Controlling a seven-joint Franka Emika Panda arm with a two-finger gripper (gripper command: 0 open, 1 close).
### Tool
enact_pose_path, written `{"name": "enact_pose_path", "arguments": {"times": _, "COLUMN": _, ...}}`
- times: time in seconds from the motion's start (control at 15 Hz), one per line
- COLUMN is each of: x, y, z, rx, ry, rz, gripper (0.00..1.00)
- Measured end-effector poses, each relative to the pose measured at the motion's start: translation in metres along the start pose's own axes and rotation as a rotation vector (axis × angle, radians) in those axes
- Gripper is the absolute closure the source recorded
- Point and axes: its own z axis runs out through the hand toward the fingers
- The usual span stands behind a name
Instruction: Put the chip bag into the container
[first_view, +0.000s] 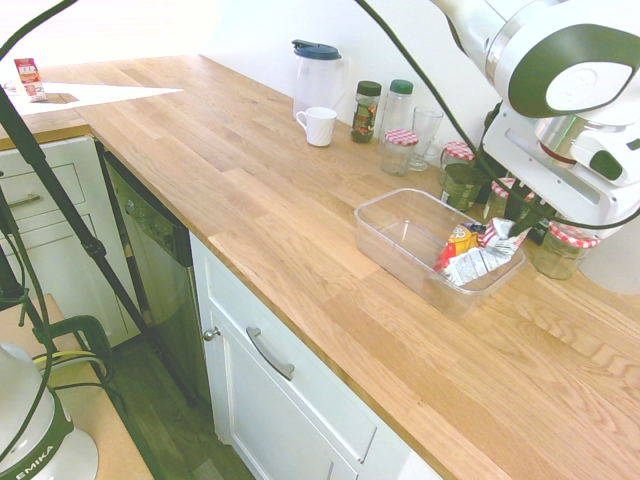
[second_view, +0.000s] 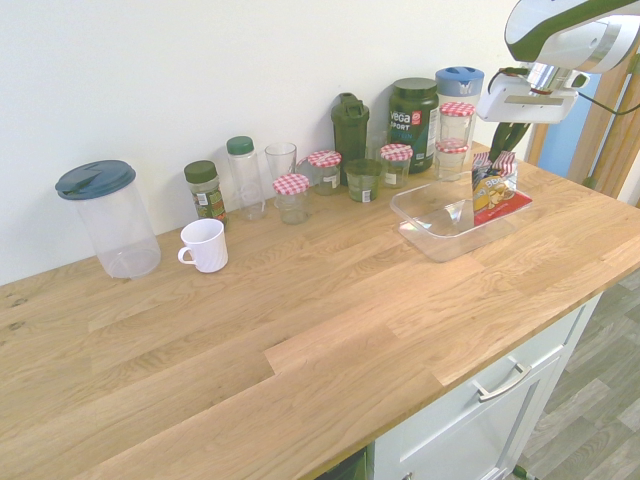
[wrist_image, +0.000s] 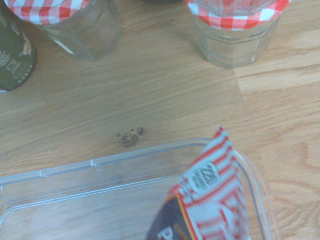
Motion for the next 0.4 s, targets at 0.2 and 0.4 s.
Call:
{"name": "enact_pose_path", "arguments": {"times": 0.2, "x": 0.0, "y": -0.001, "z": -0.003, "rx": 0.005, "ry": 0.006, "rz": -0.001, "gripper": 0.0}}
{"name": "enact_pose_path", "arguments": {"times": 0.4, "x": -0.004, "y": -0.004, "z": -0.023, "rx": 0.03, "ry": 0.025, "rz": -0.01, "gripper": 0.0}}
